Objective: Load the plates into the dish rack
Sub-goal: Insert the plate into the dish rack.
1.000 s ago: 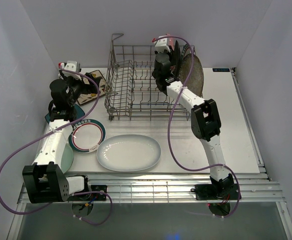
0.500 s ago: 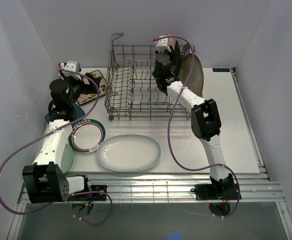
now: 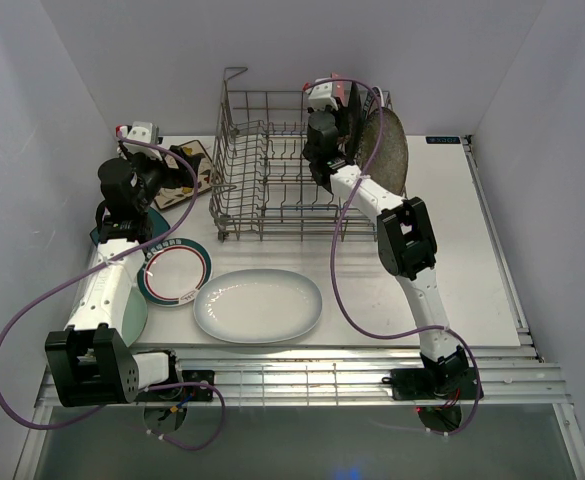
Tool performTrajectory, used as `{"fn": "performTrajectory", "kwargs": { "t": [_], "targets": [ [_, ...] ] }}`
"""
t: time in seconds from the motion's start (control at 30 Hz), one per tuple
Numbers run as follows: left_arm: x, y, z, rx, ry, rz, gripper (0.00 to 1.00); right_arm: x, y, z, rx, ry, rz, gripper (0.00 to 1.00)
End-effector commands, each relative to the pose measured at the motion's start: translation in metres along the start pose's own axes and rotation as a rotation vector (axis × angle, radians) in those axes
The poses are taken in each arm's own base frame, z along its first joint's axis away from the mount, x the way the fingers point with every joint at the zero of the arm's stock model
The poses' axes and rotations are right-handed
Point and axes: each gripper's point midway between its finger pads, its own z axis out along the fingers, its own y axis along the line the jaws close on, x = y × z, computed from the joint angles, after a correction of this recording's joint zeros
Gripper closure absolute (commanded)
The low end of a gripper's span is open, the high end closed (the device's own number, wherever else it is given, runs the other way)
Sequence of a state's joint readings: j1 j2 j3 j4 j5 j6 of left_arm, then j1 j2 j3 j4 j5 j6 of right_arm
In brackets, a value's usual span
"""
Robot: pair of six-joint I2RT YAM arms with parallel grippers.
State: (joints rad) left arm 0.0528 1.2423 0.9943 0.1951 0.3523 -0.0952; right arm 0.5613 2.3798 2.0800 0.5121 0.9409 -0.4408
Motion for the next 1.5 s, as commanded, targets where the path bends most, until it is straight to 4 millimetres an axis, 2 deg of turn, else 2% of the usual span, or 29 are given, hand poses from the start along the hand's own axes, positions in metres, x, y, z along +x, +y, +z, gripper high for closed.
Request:
{"fn": "performTrajectory", "kwargs": {
  "t": [0.0, 0.23, 0.57, 1.47],
  "targets": [
    [-0.018, -0.002, -0.003, 0.012, -0.043, 0.008, 0.02, -0.058, -0.026, 0.003, 0.076, -0.124, 0.200, 0.92],
    [-0.018, -0.002, -0.003, 0.013, -0.044, 0.010, 0.02, -0.043, -0.015, 0.003, 0.057, -0.105, 0.178, 0.92],
    [-0.018, -0.002, -0.004, 0.015, -0.047, 0.011, 0.02, -0.029, 0.006, -0.004, 0.039, -0.118, 0.054, 0.92],
    [-0.018, -0.005, -0.005, 0.030, -0.048, 0.017, 0.02, 0.028, 0.034, -0.007, -0.002, -0.041, -0.005, 0.92]
  ]
}}
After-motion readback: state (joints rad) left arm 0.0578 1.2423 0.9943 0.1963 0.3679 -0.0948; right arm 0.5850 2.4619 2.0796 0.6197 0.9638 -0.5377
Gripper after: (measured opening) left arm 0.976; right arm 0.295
